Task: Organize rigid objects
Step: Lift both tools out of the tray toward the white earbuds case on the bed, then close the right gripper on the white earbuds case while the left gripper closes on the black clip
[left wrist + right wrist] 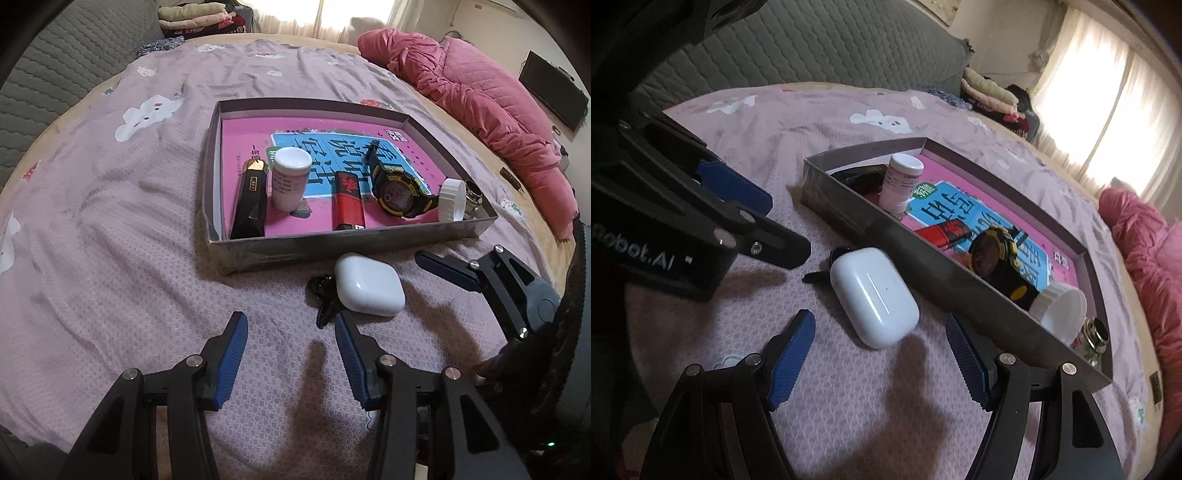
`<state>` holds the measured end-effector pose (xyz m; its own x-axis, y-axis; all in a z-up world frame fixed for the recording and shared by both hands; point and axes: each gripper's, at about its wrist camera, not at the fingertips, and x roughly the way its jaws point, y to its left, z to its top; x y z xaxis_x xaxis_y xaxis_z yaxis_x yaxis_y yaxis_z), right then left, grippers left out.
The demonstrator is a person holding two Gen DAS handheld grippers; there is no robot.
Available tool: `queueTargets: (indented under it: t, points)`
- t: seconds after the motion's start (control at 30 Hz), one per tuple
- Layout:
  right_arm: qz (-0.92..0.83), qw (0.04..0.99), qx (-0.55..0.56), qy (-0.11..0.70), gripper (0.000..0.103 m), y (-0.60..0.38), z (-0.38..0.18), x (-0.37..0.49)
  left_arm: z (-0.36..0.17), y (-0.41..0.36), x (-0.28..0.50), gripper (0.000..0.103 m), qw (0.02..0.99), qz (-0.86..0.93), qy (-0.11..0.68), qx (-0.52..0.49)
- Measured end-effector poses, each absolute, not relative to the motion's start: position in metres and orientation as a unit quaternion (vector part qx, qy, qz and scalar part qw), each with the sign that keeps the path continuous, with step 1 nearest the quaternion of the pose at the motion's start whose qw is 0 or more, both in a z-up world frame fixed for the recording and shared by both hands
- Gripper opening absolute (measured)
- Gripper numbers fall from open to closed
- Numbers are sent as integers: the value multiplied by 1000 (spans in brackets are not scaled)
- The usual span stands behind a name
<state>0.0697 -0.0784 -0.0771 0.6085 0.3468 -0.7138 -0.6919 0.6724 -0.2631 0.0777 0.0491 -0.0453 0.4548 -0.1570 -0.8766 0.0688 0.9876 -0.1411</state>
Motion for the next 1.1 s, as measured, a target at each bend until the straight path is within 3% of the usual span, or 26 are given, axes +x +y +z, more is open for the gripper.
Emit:
queueTargets:
  t: [0.6, 0.83, 0.97, 1.1]
  points:
    - [303, 863, -224, 337, 75, -76, -85, 88, -52, 51, 85, 49, 845, -75, 527, -54]
    - [309, 861, -205, 348, 54, -77, -83, 92, -54, 50, 85, 49, 843, -83, 528, -59]
    - [312, 860, -187, 358, 50, -80, -81, 94, -55, 47, 87, 49, 843, -93, 526, -61]
    - [310, 860, -151, 377, 37, -93, -79, 103, -57, 39, 89, 49, 843, -103, 525, -55]
